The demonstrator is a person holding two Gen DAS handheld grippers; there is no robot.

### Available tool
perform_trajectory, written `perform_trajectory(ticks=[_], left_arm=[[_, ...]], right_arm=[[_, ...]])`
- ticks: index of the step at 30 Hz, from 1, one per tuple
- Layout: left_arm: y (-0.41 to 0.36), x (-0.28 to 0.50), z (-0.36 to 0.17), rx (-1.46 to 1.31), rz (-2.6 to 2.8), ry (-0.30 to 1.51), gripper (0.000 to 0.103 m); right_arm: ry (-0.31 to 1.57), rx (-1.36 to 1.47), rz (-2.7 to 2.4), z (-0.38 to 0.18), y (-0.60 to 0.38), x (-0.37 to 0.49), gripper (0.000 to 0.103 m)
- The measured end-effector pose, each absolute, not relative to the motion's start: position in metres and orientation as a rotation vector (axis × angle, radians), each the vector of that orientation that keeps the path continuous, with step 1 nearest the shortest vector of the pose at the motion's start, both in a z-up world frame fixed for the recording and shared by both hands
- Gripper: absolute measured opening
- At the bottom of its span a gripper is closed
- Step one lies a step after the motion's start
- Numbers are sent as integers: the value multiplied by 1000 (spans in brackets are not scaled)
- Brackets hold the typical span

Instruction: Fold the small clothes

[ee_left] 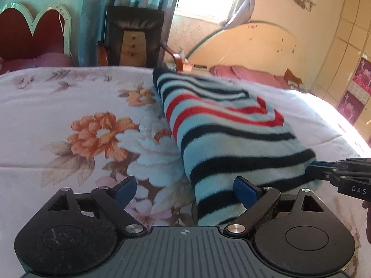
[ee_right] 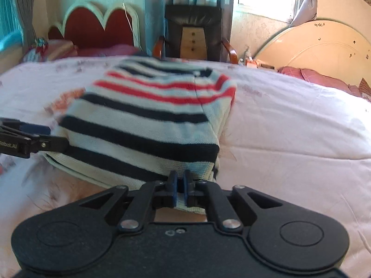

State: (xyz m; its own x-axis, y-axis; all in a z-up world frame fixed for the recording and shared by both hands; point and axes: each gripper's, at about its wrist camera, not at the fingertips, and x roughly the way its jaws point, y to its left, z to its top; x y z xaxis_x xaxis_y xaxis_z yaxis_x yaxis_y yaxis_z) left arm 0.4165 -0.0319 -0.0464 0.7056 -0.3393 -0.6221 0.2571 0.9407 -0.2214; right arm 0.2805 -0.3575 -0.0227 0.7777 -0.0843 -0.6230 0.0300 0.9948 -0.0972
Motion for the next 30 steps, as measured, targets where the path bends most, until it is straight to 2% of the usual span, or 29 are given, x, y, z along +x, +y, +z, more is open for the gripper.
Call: perform_trajectory(ticks=[2,3,4,8,12,14,16,19,21,23,25,30], left_arm=[[-28,430,-39,-159,-347,698,90],[-29,439,-38,-173,-344,705,90],[-31,452,-38,-190,-342,720,90],[-37,489,-53,-257,-340,784,90],[-43,503,-71,-271,-323,846,92],[-49,503,-72,-229,-293,855,100],[-51,506,-71,-214,-285,862,103],[-46,509,-67,-237,-306,885,103],[-40,513,-67,-271,-347,902,96],[-34,515,-68,-336,-405,922,78],[-33,517,-70,-360,-426,938,76],[-36,527,-79,-408,-460,970,77]], right_arm=[[579,-43,-61,-5,-366,272,54],[557,-14,-76,0,-374,274,59],[555,52,-79,3,-386,281,59],[580,210,-76,-2,-422,311,44],[627,205,-58,-18,-427,339,41],[692,215,-57,-35,-431,353,48],[698,247,-54,-40,-437,353,54],[707,311,-35,-32,-446,347,54],[684,420,38,-30,-461,341,53],[708,538,95,-39,-478,344,54],[742,610,132,-52,-490,350,53],[745,699,217,-59,-497,358,61]])
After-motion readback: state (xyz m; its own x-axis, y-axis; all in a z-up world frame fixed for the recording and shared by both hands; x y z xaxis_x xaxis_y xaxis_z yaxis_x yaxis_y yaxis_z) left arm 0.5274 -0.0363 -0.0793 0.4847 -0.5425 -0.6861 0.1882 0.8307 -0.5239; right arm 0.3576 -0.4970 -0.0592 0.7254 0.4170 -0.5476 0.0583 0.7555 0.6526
